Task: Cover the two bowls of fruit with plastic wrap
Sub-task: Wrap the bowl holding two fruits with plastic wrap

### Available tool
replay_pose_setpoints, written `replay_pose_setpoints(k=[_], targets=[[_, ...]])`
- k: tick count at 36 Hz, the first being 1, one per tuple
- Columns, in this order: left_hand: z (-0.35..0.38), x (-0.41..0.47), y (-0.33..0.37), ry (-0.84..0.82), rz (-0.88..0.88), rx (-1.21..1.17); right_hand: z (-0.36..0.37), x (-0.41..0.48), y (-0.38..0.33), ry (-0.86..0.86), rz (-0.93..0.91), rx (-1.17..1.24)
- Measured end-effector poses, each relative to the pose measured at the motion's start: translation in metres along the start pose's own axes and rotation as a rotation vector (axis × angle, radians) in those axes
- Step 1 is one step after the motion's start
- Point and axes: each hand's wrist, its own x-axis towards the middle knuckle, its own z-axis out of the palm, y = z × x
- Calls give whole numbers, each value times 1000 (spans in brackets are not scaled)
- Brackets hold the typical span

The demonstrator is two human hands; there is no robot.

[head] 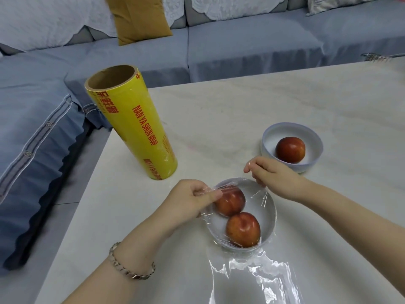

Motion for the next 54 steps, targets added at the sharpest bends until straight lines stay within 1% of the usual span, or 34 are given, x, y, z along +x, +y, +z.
replay_pose_setpoints(k=[4, 7, 11, 13, 15, 17, 20, 23, 25, 27, 29, 31, 34, 37, 40, 42, 44, 47, 51, 54], targets=[[-3, -3, 5, -29, -44, -129, -10, 3, -7, -209, 17, -18], [-3, -4, 3, -10, -116, -232, -18, 8, -9, -311, 10, -106], [-6, -3, 0, 33, -206, -398, -30, 14, -11, -359, -3, -63], [-6, -3, 0, 78, -205, -436, -31, 14, -10, -339, -32, -1], [-3, -2, 0, 150, -145, -394, -28, 15, -9, -263, -80, 34], [2, -2, 1, 242, -46, -339, -22, 14, -7, -179, -135, 38], [8, 2, -2, 376, 69, -262, -10, 10, 0, -58, -190, -63], [13, 7, -7, 405, 140, -108, -2, 8, 7, 12, -230, -145], [14, 9, -7, 355, 120, -40, 0, 9, 8, 22, -244, -180], [13, 10, -4, 245, 42, -29, 0, 10, 8, 19, -261, -231], [10, 10, -2, 134, 3, -5, -1, 11, 9, 29, -284, -290], [7, 10, -1, 108, 12, -20, -1, 10, 9, 35, -297, -323], [4, 12, -6, 169, 13, -87, -1, 11, 8, 18, -282, -294], [7, 12, -10, 229, 56, -87, -3, 15, 6, -48, -217, -188], [12, 10, -11, 325, 111, -35, -8, 18, 2, -153, -159, -121], [15, 8, -11, 384, 175, 40, -12, 19, -1, -236, -132, -105], [20, 4, -11, 417, 223, 137, -15, 19, -3, -274, -129, -99], [28, 1, -12, 457, 265, 255, -13, 18, 0, -222, -157, -70], [36, 6, -12, 514, 260, 332, -1, 14, 9, -44, -263, -144], [41, 9, -15, 544, 228, 318, 6, 11, 14, 28, -238, -155]])
